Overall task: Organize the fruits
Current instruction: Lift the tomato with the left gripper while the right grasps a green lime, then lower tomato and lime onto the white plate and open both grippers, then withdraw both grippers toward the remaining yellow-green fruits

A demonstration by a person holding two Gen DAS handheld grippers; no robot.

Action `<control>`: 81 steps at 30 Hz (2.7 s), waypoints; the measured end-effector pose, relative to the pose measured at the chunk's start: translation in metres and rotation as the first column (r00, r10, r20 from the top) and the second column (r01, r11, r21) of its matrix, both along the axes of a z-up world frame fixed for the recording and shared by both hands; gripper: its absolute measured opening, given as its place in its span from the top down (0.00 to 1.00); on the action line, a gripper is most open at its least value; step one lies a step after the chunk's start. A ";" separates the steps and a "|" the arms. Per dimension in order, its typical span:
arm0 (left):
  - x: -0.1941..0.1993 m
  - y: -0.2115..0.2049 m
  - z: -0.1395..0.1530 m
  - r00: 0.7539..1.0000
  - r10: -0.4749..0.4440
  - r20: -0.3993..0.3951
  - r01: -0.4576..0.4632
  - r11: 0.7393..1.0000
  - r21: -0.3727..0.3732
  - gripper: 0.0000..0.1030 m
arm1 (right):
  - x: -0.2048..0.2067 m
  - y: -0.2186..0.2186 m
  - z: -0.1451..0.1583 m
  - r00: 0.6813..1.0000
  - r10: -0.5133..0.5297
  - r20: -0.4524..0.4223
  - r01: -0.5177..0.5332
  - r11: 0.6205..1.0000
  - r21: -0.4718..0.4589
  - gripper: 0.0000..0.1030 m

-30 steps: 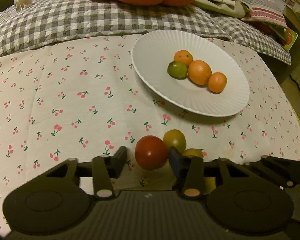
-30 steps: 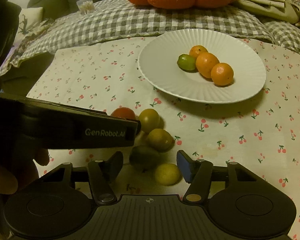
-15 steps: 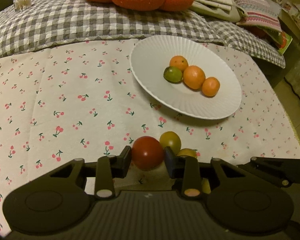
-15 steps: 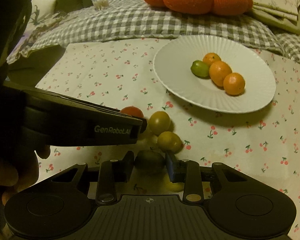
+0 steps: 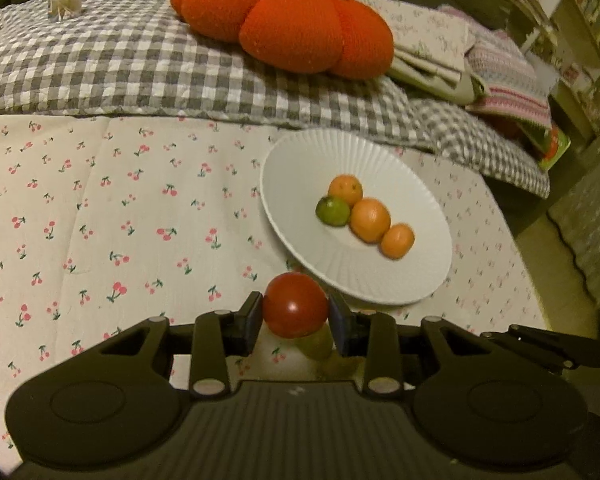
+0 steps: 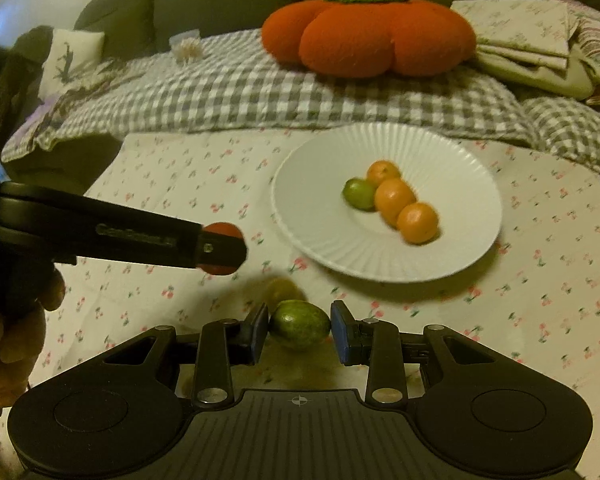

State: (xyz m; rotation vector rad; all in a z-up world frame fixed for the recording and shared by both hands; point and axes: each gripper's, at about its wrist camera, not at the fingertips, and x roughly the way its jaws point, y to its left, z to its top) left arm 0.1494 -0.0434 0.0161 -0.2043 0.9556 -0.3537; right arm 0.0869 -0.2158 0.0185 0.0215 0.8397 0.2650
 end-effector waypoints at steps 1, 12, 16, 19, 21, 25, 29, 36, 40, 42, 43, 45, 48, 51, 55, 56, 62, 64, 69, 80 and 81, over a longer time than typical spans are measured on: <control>0.001 0.000 0.001 1.000 0.004 0.003 -0.004 1.000 -0.005 0.67 | 0.001 -0.003 0.003 1.000 -0.009 0.006 0.009 1.000 0.004 0.68; 0.014 -0.018 -0.002 0.999 0.033 0.024 -0.032 0.998 -0.045 0.67 | 0.023 -0.038 0.015 0.989 -0.138 0.050 0.137 0.990 0.030 0.68; 0.023 -0.022 -0.003 0.998 0.060 0.019 -0.059 0.997 -0.058 0.67 | 0.031 -0.042 0.011 0.986 -0.160 0.053 0.159 0.987 0.013 0.68; 0.031 -0.022 -0.004 0.997 0.078 0.019 -0.077 0.994 -0.072 0.67 | 0.036 -0.044 0.009 0.984 -0.171 0.051 0.171 0.985 0.013 0.68; 0.035 -0.023 -0.005 0.996 0.085 0.022 -0.083 0.993 -0.080 0.67 | 0.039 -0.045 0.009 0.983 -0.177 0.055 0.176 0.984 0.015 0.68; 0.039 -0.027 -0.009 0.996 0.087 0.018 -0.085 0.993 -0.083 0.67 | 0.046 -0.044 0.005 0.982 -0.182 0.050 0.181 0.983 0.018 0.68; 0.041 -0.031 -0.013 0.997 0.079 0.018 -0.077 0.994 -0.074 0.67 | 0.051 -0.039 0.001 0.983 -0.175 0.050 0.174 0.985 0.015 0.68; 0.047 -0.035 -0.020 0.998 0.070 -0.003 -0.070 0.994 -0.087 0.67 | 0.058 -0.028 -0.006 0.988 -0.146 0.041 0.146 0.989 0.007 0.68; 0.050 -0.036 -0.023 0.998 0.058 -0.021 -0.060 0.992 -0.109 0.67 | 0.062 -0.025 -0.009 0.990 -0.138 0.030 0.138 0.990 0.007 0.68; 0.050 -0.036 -0.024 0.998 0.058 -0.028 -0.061 0.992 -0.111 0.63 | 0.063 -0.027 -0.010 0.989 -0.143 0.020 0.143 0.989 0.024 0.67; 0.051 -0.035 -0.024 0.998 0.058 -0.030 -0.061 0.991 -0.117 0.60 | 0.063 -0.029 -0.010 0.989 -0.148 0.014 0.147 0.989 0.030 0.67; 0.051 -0.031 -0.021 0.998 0.060 -0.024 -0.063 0.988 -0.143 0.45 | 0.063 -0.032 -0.008 0.987 -0.162 0.015 0.161 0.986 0.033 0.67; 0.050 -0.026 -0.015 0.998 0.064 -0.008 -0.065 0.984 -0.165 0.40 | 0.061 -0.038 -0.003 0.984 -0.175 0.021 0.174 0.983 0.051 0.67; 0.050 -0.020 -0.012 0.996 0.087 -0.018 -0.089 0.981 -0.172 0.40 | 0.060 -0.045 -0.001 0.980 -0.195 0.027 0.193 0.978 0.074 0.51; 0.047 -0.013 -0.008 0.995 0.098 -0.035 -0.103 0.977 -0.189 0.40 | 0.059 -0.049 -0.001 0.976 -0.216 0.028 0.214 0.974 0.069 0.48; 0.045 -0.013 -0.005 0.995 0.094 -0.030 -0.098 0.978 -0.184 0.40 | 0.058 -0.050 0.000 0.975 -0.222 0.027 0.219 0.973 0.072 0.48; 0.031 -0.006 0.010 0.996 0.089 0.002 -0.088 0.988 -0.130 0.40 | 0.048 -0.057 0.018 0.976 -0.217 0.025 0.214 0.971 0.104 0.47; 0.025 -0.005 0.013 0.996 0.084 0.002 -0.083 0.990 -0.114 0.40 | 0.044 -0.056 0.020 0.979 -0.205 0.015 0.203 0.973 0.106 0.42; 0.006 -0.010 0.018 0.997 0.079 -0.017 -0.079 0.997 -0.003 0.34 | 0.031 -0.051 0.019 0.982 -0.185 -0.035 0.187 0.977 0.101 0.37; -0.035 -0.004 0.017 0.994 0.101 -0.035 -0.097 0.991 0.097 0.20 | -0.003 -0.037 0.012 0.983 -0.135 -0.121 0.145 0.987 0.074 0.26; -0.038 -0.003 0.016 0.994 0.102 -0.041 -0.098 0.990 0.101 0.19 | -0.006 -0.036 0.012 0.983 -0.132 -0.124 0.141 0.987 0.071 0.26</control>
